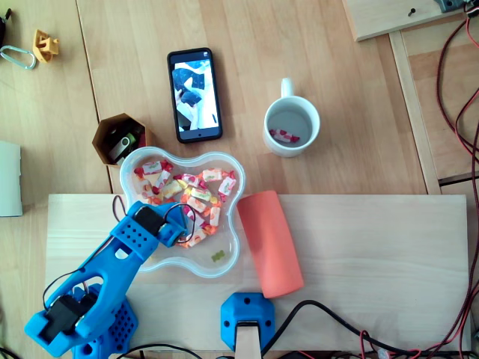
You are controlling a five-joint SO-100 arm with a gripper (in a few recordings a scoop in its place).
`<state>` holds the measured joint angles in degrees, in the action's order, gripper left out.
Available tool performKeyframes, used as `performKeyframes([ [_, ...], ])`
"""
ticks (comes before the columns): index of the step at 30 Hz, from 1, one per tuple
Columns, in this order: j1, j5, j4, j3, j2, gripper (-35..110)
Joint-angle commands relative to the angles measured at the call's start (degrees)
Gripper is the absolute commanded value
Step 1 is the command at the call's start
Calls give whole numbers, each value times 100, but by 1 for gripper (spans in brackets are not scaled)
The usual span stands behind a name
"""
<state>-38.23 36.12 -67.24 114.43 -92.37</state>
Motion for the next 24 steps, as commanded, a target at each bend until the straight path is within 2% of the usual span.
performKeyframes([
  [1, -53, 44, -18, -35, -167, 15],
  [14, -62, 70, -9, -26, 88, 15],
  [24, -62, 35, 712, 0, 387, 14],
])
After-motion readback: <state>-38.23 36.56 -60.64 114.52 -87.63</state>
